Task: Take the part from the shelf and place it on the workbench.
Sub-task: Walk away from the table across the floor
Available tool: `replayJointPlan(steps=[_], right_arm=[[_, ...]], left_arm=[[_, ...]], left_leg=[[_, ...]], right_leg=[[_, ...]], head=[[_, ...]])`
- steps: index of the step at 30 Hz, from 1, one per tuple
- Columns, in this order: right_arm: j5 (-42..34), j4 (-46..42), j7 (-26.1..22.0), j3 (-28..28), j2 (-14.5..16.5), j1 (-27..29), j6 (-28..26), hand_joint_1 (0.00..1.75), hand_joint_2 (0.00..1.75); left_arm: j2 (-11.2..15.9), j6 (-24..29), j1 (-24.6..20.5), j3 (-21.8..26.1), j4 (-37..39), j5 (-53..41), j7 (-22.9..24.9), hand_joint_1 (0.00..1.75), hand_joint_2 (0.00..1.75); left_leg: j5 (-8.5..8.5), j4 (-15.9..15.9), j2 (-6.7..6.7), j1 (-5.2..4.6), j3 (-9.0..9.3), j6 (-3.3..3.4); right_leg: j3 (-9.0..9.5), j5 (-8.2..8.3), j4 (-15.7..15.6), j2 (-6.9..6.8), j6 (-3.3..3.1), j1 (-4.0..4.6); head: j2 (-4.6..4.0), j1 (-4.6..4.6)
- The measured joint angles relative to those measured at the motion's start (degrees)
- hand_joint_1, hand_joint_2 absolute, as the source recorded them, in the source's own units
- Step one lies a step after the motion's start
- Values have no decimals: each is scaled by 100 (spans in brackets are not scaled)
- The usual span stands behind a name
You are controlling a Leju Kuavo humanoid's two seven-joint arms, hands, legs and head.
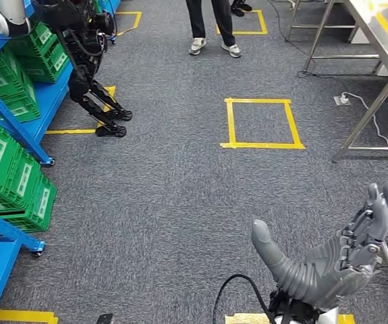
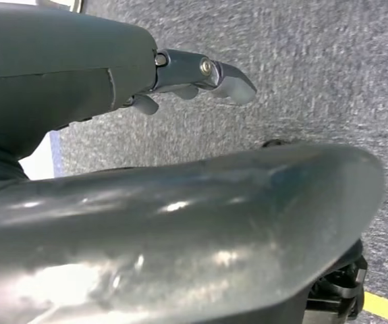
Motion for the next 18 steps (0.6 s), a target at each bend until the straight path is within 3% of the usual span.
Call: replayJointPlan(steps=[1, 3, 5, 7, 8, 9, 11, 13, 14, 15, 16, 18], right_arm=[[-1, 0, 1, 0, 1, 0, 0, 0, 175], [1, 0, 1, 3, 1, 0, 0, 0, 175], [2, 0, 1, 6, 1, 2, 0, 0, 175], [2, 0, 1, 7, 1, 3, 0, 0, 175], [2, 0, 1, 7, 1, 3, 0, 0, 175], [2, 0, 1, 7, 1, 3, 0, 0, 175], [2, 0, 1, 7, 1, 2, 0, 0, 175], [2, 0, 1, 6, 1, 3, 0, 0, 175], [2, 0, -1, 5, 1, 3, 0, 0, 175], [1, 0, -2, 5, 1, 3, 0, 0, 175], [-1, 0, -3, 4, 1, 1, 0, 0, 175], [-1, -1, -4, 5, 1, 0, 0, 0, 175]], left_arm=[[1, 1, 9, 3, 0, 2, 0, 0, 0], [-2, 2, 19, 8, 1, 2, 0, 0, 0], [-5, 2, 7, 9, 2, 2, -1, 0, 0], [-5, 2, 1, 9, 2, 2, -2, 0, 0], [-5, 2, 5, 10, 2, 2, -2, 0, 0], [-4, 2, 9, 10, 2, 2, -2, 0, 0], [0, 3, 14, 13, 1, 2, -2, 0, 0], [0, 4, -3, 14, 1, 2, -2, 0, 0], [-2, 4, -13, 14, 2, 2, -2, 0, 0], [-4, 4, -21, 14, 2, 2, -3, 0, 0], [-5, 5, -23, 14, 2, 2, -3, 0, 0], [-4, 8, -8, 14, 1, 5, -5, 0, 0]], left_leg=[[20, -19, -51, 15, -14, -39], [-55, 68, 70, 14, -77, -96], [-385, 585, 398, -7, -328, -128], [-736, 1337, 582, -10, -683, -149], [-785, 1548, 609, -10, -775, -152], [-724, 1551, 623, -10, -763, -150], [-387, 982, 747, -19, -427, -129], [-149, 265, 1081, -53, -22, -86], [-113, 68, 1190, -70, 80, -56], [-120, -7, 1219, -85, 104, -26], [-115, -8, 1130, -87, 90, 13], [-96, -26, 989, -66, 87, 64]], right_leg=[[2, 20, -5, -58, -42, 9], [9, 55, -40, -191, -124, 13], [7, 72, -67, -349, -178, 20], [-6, 68, -69, -521, -202, 44], [-8, 64, -68, -609, -207, 52], [-7, 61, -68, -691, -208, 57], [9, 50, -67, -835, -198, 62], [28, 20, -50, -951, -157, 99], [36, 6, -43, -1009, -131, 118], [44, -7, -38, -1070, -106, 135], [59, -17, -42, -1139, -82, 134], [67, -78, 7, -1043, -11, 113]], head=[[-1, -1], [-1, -16], [-1, -54], [-1, -72], [-1, -72], [-1, -71], [-1, -73], [0, -81], [0, -80], [0, -78], [0, -73], [-1, -62]])
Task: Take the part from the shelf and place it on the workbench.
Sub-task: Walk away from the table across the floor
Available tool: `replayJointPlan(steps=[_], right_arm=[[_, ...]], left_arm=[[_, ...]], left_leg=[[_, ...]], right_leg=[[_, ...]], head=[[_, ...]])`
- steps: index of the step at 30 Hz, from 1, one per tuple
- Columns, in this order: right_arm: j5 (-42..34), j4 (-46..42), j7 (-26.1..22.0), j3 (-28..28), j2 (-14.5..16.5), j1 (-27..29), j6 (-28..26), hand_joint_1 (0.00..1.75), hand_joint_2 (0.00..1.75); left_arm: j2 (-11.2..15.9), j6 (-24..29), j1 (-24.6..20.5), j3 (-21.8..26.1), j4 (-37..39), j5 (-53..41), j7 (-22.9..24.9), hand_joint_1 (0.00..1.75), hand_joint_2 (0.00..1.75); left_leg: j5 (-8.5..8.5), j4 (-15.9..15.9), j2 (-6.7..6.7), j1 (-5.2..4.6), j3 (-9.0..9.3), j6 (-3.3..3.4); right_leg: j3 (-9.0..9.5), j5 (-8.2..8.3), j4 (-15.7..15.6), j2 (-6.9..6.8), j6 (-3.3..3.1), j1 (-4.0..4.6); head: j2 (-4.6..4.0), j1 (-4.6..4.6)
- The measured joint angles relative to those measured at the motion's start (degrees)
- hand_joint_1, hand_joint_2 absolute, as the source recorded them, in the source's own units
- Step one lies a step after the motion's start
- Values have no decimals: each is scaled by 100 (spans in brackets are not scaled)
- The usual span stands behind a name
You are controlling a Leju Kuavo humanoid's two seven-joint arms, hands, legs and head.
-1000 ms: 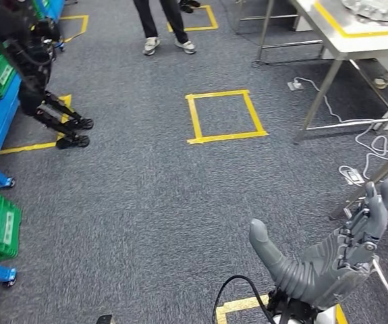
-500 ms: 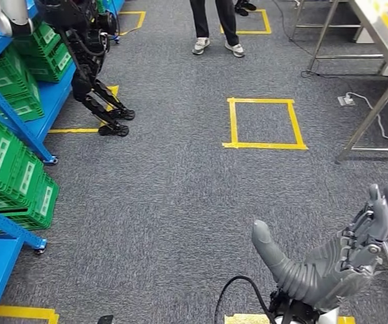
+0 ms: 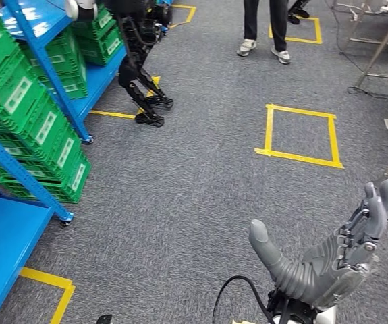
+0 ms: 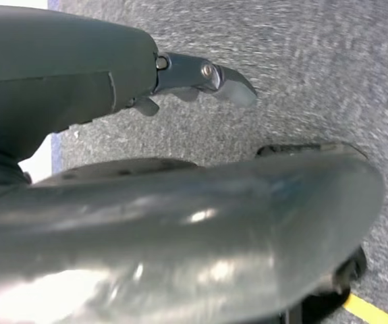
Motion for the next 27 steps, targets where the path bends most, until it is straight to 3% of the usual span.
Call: replayJointPlan(steps=[2, 6, 7, 8, 9, 11, 12, 14, 16, 18, 20, 22, 23, 24, 25, 27], right_arm=[[2, -1, -1, 0, 0, 0, 0, 0, 175], [2, -2, -2, -1, 0, 1, 0, 0, 175], [1, -2, -2, -1, -1, 2, 0, 0, 175], [1, -2, -2, -1, -1, 2, 0, 0, 175], [1, -2, -2, -1, -2, 2, 0, 0, 175], [1, -2, -2, -1, -3, 2, 0, 0, 175], [1, -2, -2, -1, -3, 2, 0, 0, 175], [2, -2, -2, -1, -4, 3, 0, 0, 175], [2, -2, -2, 0, -3, 2, 0, 0, 175], [1, -2, -2, 4, -1, 2, 0, 0, 175], [2, -3, -2, 6, -1, 4, 0, 0, 175], [2, -2, -2, 6, -1, 5, 0, 0, 175], [1, -2, -2, 6, -1, 5, 0, 0, 175], [1, -2, -2, 6, -1, 4, 0, 0, 175], [1, -2, -2, 6, 0, 4, 0, 0, 175], [1, -3, -2, 6, -1, 4, 0, 0, 175]], left_arm=[[1, 3, 9, 1, -1, 3, -1, 0, 0], [1, 3, 6, 2, -1, 3, -2, 0, 0], [1, 4, 1, 3, -1, 3, -2, 0, 0], [1, 4, -4, 3, 0, 3, -4, 0, 0], [-1, 5, -4, 4, 1, 3, -8, 0, 0], [-3, 5, 1, 4, 1, 3, -16, 0, 0], [-2, 5, 0, 4, 0, 3, -20, 0, 0], [1, 7, -2, 4, -1, 3, -21, 0, 0], [2, 7, 11, 5, -1, 3, -21, 0, 0], [1, 7, 16, 6, 0, 3, -21, 0, 0], [1, 7, 6, 6, -1, 3, -21, 0, 0], [1, 7, 3, 6, 0, 3, -21, 0, 0], [1, 8, 9, 6, 0, 3, -21, 0, 0], [3, 8, 14, 6, 0, 3, -21, 0, 0], [7, 8, 18, 6, 0, 3, -21, 0, 0], [10, 7, 9, 6, -1, 3, -21, 0, 0]], left_leg=[[17, -12, -75, 30, 8, 28], [21, -12, -109, 36, 6, 43], [26, -12, -141, 37, 3, 58], [33, -11, -227, 39, -4, 75], [45, -9, -382, 46, -7, 82], [62, 3, -707, 61, -13, 47], [69, 18, -836, 68, -24, 10], [94, 23, -961, 78, -73, -72], [127, 2, -1032, 101, -115, -147], [-7, 173, -806, 89, -215, -194], [-386, 802, -475, 69, -514, -221], [-686, 1508, -382, 71, -839, -234], [-691, 1640, -373, 71, -888, -233], [-582, 1538, -358, 69, -818, -225], [-402, 1242, -306, 64, -645, -211], [-90, 461, -25, 26, -204, -164]], right_leg=[[-22, -67, 74, 213, 53, -21], [-84, -164, 222, 341, 61, -27], [-161, -266, 401, 410, 66, -29], [-364, -446, 822, 482, 71, -32], [-463, -455, 998, 561, 74, -45], [-394, -218, 764, 804, 87, -96], [-191, 2, 314, 947, 79, -126], [-58, 54, 22, 1116, 34, -139], [-59, 79, 7, 1004, -58, -119], [-60, 107, -15, 859, -144, -118], [-70, 112, -26, 692, -195, -102], [-79, 105, -26, 516, -214, -80], [-79, 101, -25, 432, -218, -72], [-74, 96, -25, 354, -218, -67], [-63, 90, -25, 282, -214, -64], [-41, 62, -12, 159, -182, -39]], head=[[0, 14], [0, 28], [0, 36], [0, 45], [0, 52], [0, 57], [0, 56], [1, 54], [1, 52], [1, 26], [1, -7], [0, -11], [0, -12], [0, -13], [0, -13], [0, -21]])
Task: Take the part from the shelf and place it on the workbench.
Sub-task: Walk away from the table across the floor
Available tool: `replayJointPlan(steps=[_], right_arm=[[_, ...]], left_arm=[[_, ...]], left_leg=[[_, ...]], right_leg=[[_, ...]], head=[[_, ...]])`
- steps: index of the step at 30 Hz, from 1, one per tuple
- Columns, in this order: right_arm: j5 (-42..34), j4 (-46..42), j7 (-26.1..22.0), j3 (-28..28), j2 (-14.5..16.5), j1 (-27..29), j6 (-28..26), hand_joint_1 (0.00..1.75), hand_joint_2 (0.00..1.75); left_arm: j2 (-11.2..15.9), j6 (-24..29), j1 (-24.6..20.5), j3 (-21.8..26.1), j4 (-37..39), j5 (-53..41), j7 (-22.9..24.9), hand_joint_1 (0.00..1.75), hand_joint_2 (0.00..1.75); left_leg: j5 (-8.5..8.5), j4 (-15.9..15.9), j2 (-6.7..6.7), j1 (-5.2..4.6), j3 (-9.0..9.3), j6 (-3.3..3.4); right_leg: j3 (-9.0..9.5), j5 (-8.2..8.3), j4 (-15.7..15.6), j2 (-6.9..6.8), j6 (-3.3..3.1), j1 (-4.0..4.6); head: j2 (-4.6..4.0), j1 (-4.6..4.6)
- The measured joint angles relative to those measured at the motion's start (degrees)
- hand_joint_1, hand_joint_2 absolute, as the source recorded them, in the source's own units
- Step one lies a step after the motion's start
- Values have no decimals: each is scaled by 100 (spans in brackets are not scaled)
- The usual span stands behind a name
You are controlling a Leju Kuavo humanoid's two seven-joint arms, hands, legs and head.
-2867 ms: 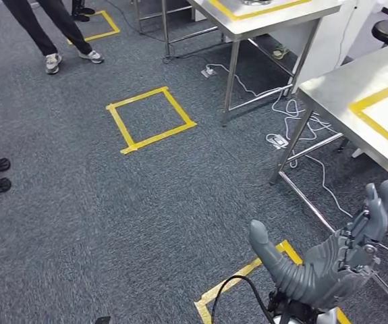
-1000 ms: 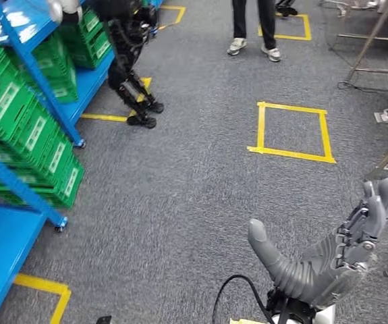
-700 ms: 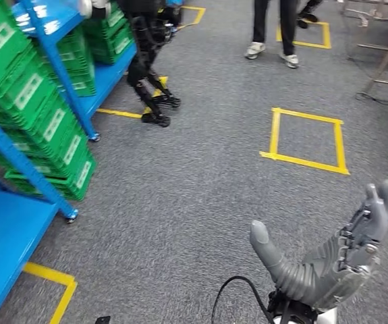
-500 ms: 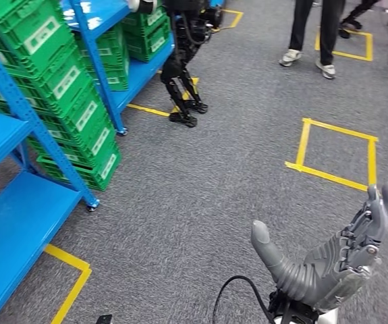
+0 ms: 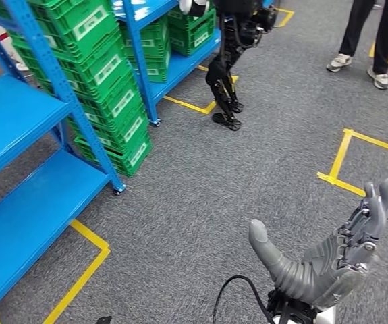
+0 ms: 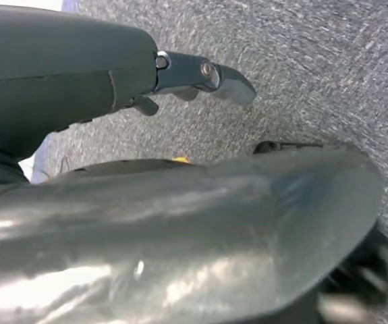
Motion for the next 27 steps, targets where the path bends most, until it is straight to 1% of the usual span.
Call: replayJointPlan(steps=[1, 2, 3, 4, 5, 6, 7, 8, 9, 10, 11, 12, 13, 14, 15, 16, 17, 18, 19, 20, 21, 22, 23, 24, 25, 26, 27], right_arm=[[1, -1, 0, 0, -1, 0, 0, 0, 175], [0, -2, -1, 0, -1, 0, 0, 0, 175], [0, -3, -1, 0, -2, -1, 0, 0, 175], [1, -4, -2, 0, -2, -1, 0, 0, 175], [0, -5, -2, -1, -2, 0, 0, 0, 175], [-1, -7, -2, -1, -2, 1, 0, 0, 175], [-3, -8, -2, -2, -2, 2, 0, 0, 175], [-6, -9, -2, -3, -3, 3, 0, 0, 175], [-9, -10, -2, -3, -3, 3, 0, 0, 175], [-13, -10, -2, -4, -4, 3, 0, 0, 175], [-14, -10, -2, -4, -4, 3, 0, 0, 175], [-15, -10, -2, -4, -4, 3, 0, 0, 175], [-15, -10, -2, -4, -4, 3, 0, 0, 175], [-15, -10, -2, -4, -4, 3, 0, 0, 175], [-15, -10, -2, -4, -4, 3, 0, 0, 175], [-16, -10, -2, -4, -4, 5, 0, 0, 175], [-19, -10, -1, -4, -4, 6, 0, 0, 175], [-21, -10, -1, -4, -4, 7, 0, 0, 175], [-22, -10, -1, -4, -3, 7, 0, 0, 175], [-22, -10, -1, -4, -2, 6, 0, 0, 175], [-22, -10, -2, -3, -1, 7, 0, 0, 175], [-20, -10, -2, -3, 0, 8, 0, 0, 175], [-19, -10, -2, -2, 1, 9, 0, 0, 175], [-17, -10, -2, -3, 1, 10, 0, 0, 175], [-16, -10, -2, -3, 1, 11, 0, 0, 175], [-16, -10, -2, -3, 1, 11, 0, 0, 175], [-16, -10, -2, -3, 1, 11, 0, 0, 175]], left_arm=[[-1, 0, -10, 0, 0, 0, 0, 0, 0], [-2, 0, -18, 0, 0, 0, 0, 0, 0], [-2, 1, -20, 0, 0, 0, 0, 0, 0], [-2, 1, -14, 0, 1, 0, 0, 0, 0], [-2, 2, -3, 1, 1, -1, 0, 0, 0], [-2, 2, 4, 1, 1, -3, 0, 0, 0], [-3, 2, 3, 1, 1, -8, 0, 0, 0], [-4, 1, -2, 1, 1, -15, 0, 0, 0], [-6, -2, -8, 1, 2, -22, 0, 0, 0], [-7, -4, -10, 0, 2, -29, 1, 0, 0], [-7, -5, -7, 0, 2, -33, 1, 0, 0], [-7, -7, -2, 0, 1, -34, 2, 0, 0], [-7, -7, 2, 0, 1, -36, 2, 0, 0], [-7, -7, 4, 0, 1, -38, 2, 0, 0], [-6, -7, -1, 0, 0, -40, 2, 0, 0], [-4, -7, -6, 0, 1, -43, 2, 0, 0], [-3, -7, -9, 0, 1, -44, 2, 0, 0], [-1, -7, -6, 0, 1, -45, 3, 0, 0], [0, -7, 4, 0, 1, -47, 4, 0, 0], [0, -7, 13, 0, 1, -50, 5, 0, 0], [0, -7, 18, -1, 1, -54, 7, 0, 0], [0, -7, 15, -2, 1, -58, 8, 0, 0], [-1, -7, 7, -3, 1, -63, 9, 0, 0], [-1, -8, 0, -4, 1, -67, 9, 0, 0], [0, -9, -3, -4, 1, -69, 9, 0, 0], [0, -10, -1, -4, 1, -69, 9, 0, 0], [1, -11, 5, -4, 2, -70, 9, 0, 0]], left_leg=[[66, -262, 116, -20, 135, 28], [77, -399, 179, -38, 195, 53], [66, -439, 135, -49, 189, 79], [79, -439, 63, -37, 179, 112], [88, -449, -6, -24, 179, 140], [101, -459, -74, -6, 184, 171], [115, -469, -142, 14, 191, 197], [121, -469, -207, 21, 187, 211], [126, -468, -280, 24, 182, 222], [128, -468, -358, 25, 179, 226], [129, -467, -437, 26, 179, 225], [131, -466, -519, 29, 183, 221], [134, -464, -604, 35, 189, 213], [138, -462, -687, 42, 193, 196], [138, -448, -769, 41, 186, 169], [143, -440, -839, 42, 170, 138], [154, -439, -898, 43, 149, 101], [171, -445, -952, 48, 128, 64], [192, -464, -1002, 63, 114, 30], [188, -460, -987, 68, 101, 1], [132, -390, -895, 63, 61, -24], [1, -194, -750, 53, -34, -44], [-186, 120, -572, 42, -183, -61], [-390, 517, -442, 38, -375, -75], [-550, 892, -377, 39, -553, -84], [-614, 1126, -352, 39, -660, -85], [-568, 1164, -341, 38, -667, -80]], right_leg=[[7, -14, 7, -53, 24, 18], [11, -25, 10, -109, 50, 35], [19, -34, 9, -172, 76, 46], [28, -43, 0, -214, 105, 42], [27, -78, 27, -172, 141, 33], [-9, -161, 134, -60, 177, 21], [-111, -302, 367, 98, 209, 8], [-268, -478, 715, 259, 231, -2], [-468, -656, 1126, 352, 243, -8], [-651, -772, 1476, 395, 250, -11], [-760, -783, 1653, 412, 251, -12], [-764, -683, 1611, 426, 247, -16], [-650, -488, 1337, 457, 241, -23], [-464, -265, 930, 558, 242, -43], [-280, -110, 529, 697, 239, -69], [-139, -12, 235, 815, 225, -88], [-68, 16, 80, 903, 204, -97], [-54, 5, 43, 909, 167, -89], [-53, 22, 44, 855, 122, -80], [-51, 36, 36, 793, 81, -76], [-46, 49, 24, 726, 39, -77], [-44, 58, 12, 646, 4, -80], [-46, 59, 7, 565, -22, -73], [-52, 56, 6, 483, -41, -63], [-58, 52, 6, 395, -51, -51], [-61, 48, 6, 311, -58, -43], [-60, 44, 7, 231, -60, -36]], head=[[0, 1], [0, 2], [0, 4], [1, 10], [1, 16], [1, 30], [1, 44], [1, 65], [1, 77], [1, 84], [1, 87], [1, 87], [1, 87], [1, 89], [1, 91], [1, 91], [1, 90], [0, 90], [0, 88], [0, 88], [0, 72], [0, 51], [0, 29], [0, 9], [0, 4], [0, 4], [0, 3]])
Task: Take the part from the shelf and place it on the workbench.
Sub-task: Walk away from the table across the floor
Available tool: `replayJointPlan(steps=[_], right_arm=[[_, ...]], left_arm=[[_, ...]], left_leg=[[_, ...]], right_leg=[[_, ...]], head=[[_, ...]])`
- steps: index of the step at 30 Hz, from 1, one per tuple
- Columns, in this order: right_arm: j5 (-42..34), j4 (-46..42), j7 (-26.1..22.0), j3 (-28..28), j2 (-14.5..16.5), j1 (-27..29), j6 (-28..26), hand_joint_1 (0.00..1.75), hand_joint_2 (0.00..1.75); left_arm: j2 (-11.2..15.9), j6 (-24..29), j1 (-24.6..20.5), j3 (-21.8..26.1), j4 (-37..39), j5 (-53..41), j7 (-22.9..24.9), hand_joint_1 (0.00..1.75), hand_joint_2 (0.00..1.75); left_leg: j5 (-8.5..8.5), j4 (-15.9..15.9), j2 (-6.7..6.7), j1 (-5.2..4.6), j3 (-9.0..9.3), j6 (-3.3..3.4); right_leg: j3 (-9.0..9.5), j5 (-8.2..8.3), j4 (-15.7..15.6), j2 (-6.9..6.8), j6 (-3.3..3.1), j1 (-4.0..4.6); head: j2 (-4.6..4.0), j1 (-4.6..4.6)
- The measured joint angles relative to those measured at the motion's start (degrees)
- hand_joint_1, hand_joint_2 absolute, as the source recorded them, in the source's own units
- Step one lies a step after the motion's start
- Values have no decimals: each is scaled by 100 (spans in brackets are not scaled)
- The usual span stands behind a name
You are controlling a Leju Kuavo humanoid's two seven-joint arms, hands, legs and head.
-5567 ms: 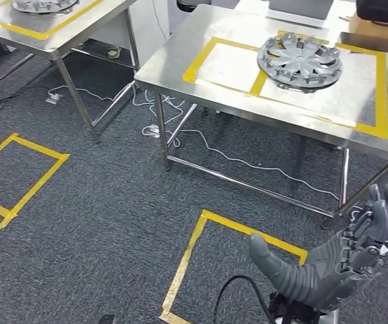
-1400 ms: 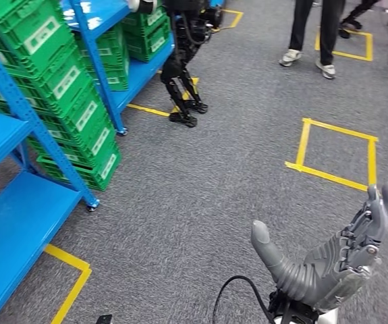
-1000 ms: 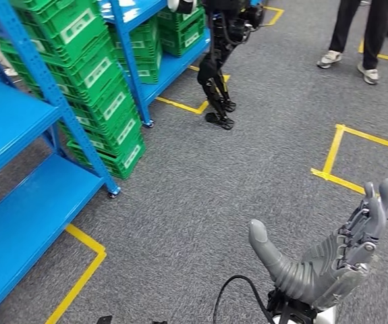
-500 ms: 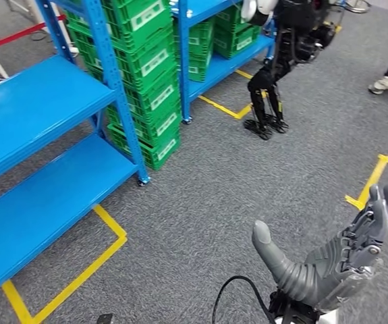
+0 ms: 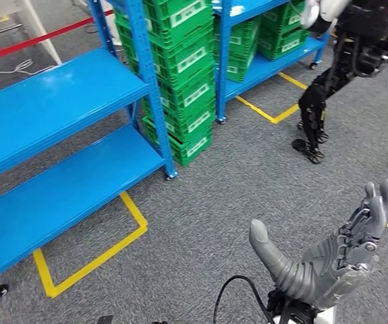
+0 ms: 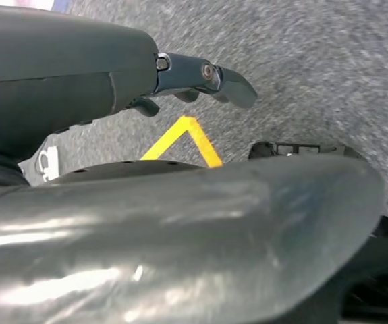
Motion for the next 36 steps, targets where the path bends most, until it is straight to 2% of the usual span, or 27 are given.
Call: replayJointPlan(steps=[1, 2, 3, 4, 5, 6, 8, 9, 10, 12, 13, 14, 15, 16, 17, 19, 20, 21, 23, 25, 27, 29, 30, 31, 32, 34, 36], right_arm=[[-1, 0, 0, 1, 0, -1, 0, 0, 175], [-2, 0, 0, 1, 0, -1, 0, 0, 175], [-4, 0, -1, 1, 0, -2, 0, 0, 175], [-9, 0, -1, 1, 0, -1, 0, 0, 175], [-14, 1, -1, 1, -1, -1, 0, 0, 175], [-21, 2, -1, 1, -1, -1, 0, 0, 175], [-32, 5, 0, 1, -3, -3, 0, 0, 175], [-36, 6, 0, 1, -4, -4, 0, 0, 175], [-39, 6, 0, 1, -5, -5, 0, 0, 175], [-46, 7, -1, 1, -7, -3, 0, 0, 175], [-50, 8, -1, 1, -7, -3, 0, 0, 175], [-53, 8, -1, 1, -7, -3, 0, 0, 175], [-54, 9, -1, 1, -7, -3, 0, 0, 175], [-54, 9, -1, 1, -7, -4, 0, 0, 175], [-54, 9, -1, 1, -7, -4, 0, 0, 175], [-53, 10, -1, 1, -8, -4, 0, 0, 175], [-54, 11, 0, 1, -8, -3, 0, 0, 175], [-54, 12, 1, 1, -9, -4, 0, 0, 175], [-53, 14, 2, 2, -8, -6, 0, 0, 175], [-51, 15, 2, 5, -7, -6, 0, 0, 175], [-50, 15, 2, 8, -7, -5, 0, 0, 175], [-51, 16, 2, 8, -7, -4, 0, 0, 175], [-52, 18, 2, 8, -7, -4, 0, 0, 175], [-52, 19, 2, 8, -7, -4, 0, 0, 175], [-52, 21, 1, 8, -7, -5, 0, 0, 175], [-53, 20, 1, 8, -7, -5, 0, 0, 175], [-55, 22, 0, 8, -7, -6, 0, 0, 175]], left_arm=[[1, 0, 5, 0, 0, -5, 0, 0, 0], [2, 0, 7, -1, 0, -13, 0, 0, 0], [3, 0, 2, -2, -1, -21, 0, 0, 0], [2, 0, -11, -3, -1, -28, 0, 0, 0], [1, 0, -22, -4, -1, -32, -1, 0, 0], [1, 1, -28, -4, -1, -32, -2, 0, 0], [2, 2, -12, -4, -1, -32, -5, 0, 0], [3, 3, 1, -4, -1, -32, -7, 0, 0], [3, 4, 6, -4, -1, -32, -7, 0, 0], [2, 4, -2, -4, -2, -32, -7, 0, 0], [1, 4, -8, -4, -1, -32, -7, 0, 0], [1, 4, -9, -4, -1, -32, -7, 0, 0], [1, 4, -5, -4, -2, -31, -7, 0, 0], [1, 4, 0, -4, -2, -31, -7, 0, 0], [1, 4, 2, -4, -2, -31, -7, 0, 0], [3, 4, -5, -4, -2, -31, -7, 0, 0], [4, 4, -9, -4, -2, -31, -7, 0, 0], [5, 4, -7, -4, -2, -31, -7, 0, 0], [7, 5, 6, -3, -2, -31, -7, 0, 0], [5, 6, 11, -3, -2, -30, -7, 0, 0], [3, 7, -1, -4, -2, -30, -7, 0, 0], [3, 5, -7, -4, -2, -31, -7, 0, 0], [4, 5, -5, -4, -2, -31, -7, 0, 0], [5, 5, -1, -4, -2, -31, -7, 0, 0], [8, 5, 2, -4, -2, -31, -7, 0, 0], [10, 3, -5, -4, -2, -30, -7, 0, 0], [6, 1, -26, -4, -2, -28, -7, 0, 0]], left_leg=[[146, -191, 26, -3, 113, 13], [337, -534, 103, -13, 311, 35], [502, -931, 253, -33, 536, 59], [606, -1269, 383, -52, 722, 86], [648, -1480, 481, -70, 827, 111], [644, -1576, 508, -83, 861, 132], [650, -1607, 368, -73, 848, 185], [657, -1615, 296, -57, 850, 214], [670, -1623, 228, -38, 854, 244], [684, -1627, 93, -16, 849, 287], [688, -1627, 17, -15, 844, 299], [691, -1626, -63, -14, 842, 302], [693, -1623, -147, -12, 843, 301], [696, -1620, -233, -7, 848, 294], [697, -1612, -321, 3, 851, 279], [697, -1581, -487, 14, 836, 220], [703, -1571, -552, 20, 815, 180], [717, -1571, -609, 27, 790, 138], [754, -1599, -684, 52, 755, 60], [671, -1487, -483, 37, 683, 1], [368, -965, -154, 13, 421, -31], [90, -282, -34, 15, 80, -41], [80, -121, -15, 15, 4, -37], [173, -164, -2, 14, 34, -29], [337, -399, 33, 11, 167, -15], [630, -1100, 305, -22, 563, 27], [707, -1511, 512, -57, 773, 87]], right_leg=[[7, -6, 0, -76, 2, 5], [20, -13, 0, -146, 10, 10], [33, -28, 5, -212, 27, 27], [37, -45, 16, -268, 50, 46], [41, -59, 23, -323, 73, 66], [45, -72, 27, -385, 97, 84], [67, -100, 30, -470, 152, 82], [57, -155, 88, -396, 188, 72], [-1, -262, 244, -258, 223, 58], [-302, -613, 911, 70, 274, 33], [-495, -775, 1303, 146, 285, 26], [-640, -853, 1581, 178, 291, 22], [-693, -816, 1655, 191, 293, 16], [-632, -668, 1497, 206, 294, 7], [-472, -446, 1142, 262, 300, -12], [-118, -147, 390, 546, 313, -66], [-12, -91, 169, 662, 308, -82], [25, -98, 90, 728, 285, -81], [30, -71, 77, 628, 209, -62], [39, -44, 53, 486, 133, -62], [40, -38, 38, 318, 79, -53], [33, -46, 39, 135, 52, -31], [33, -52, 39, 45, 45, -24], [37, -57, 39, -38, 43, -19], [45, -63, 39, -114, 46, -16], [63, -88, 50, -239, 79, 10], [79, -116, 49, -349, 134, 50]], head=[[0, -1], [0, 0], [0, -3], [0, -9], [0, -4], [0, -1], [0, 14], [0, 21], [1, 35], [2, 74], [2, 84], [2, 89], [2, 91], [2, 91], [2, 93], [2, 96], [1, 97], [1, 97], [0, 96], [0, 70], [0, 28], [0, 13], [1, 14], [1, 13], [1, 14], [1, 4], [1, 0]])
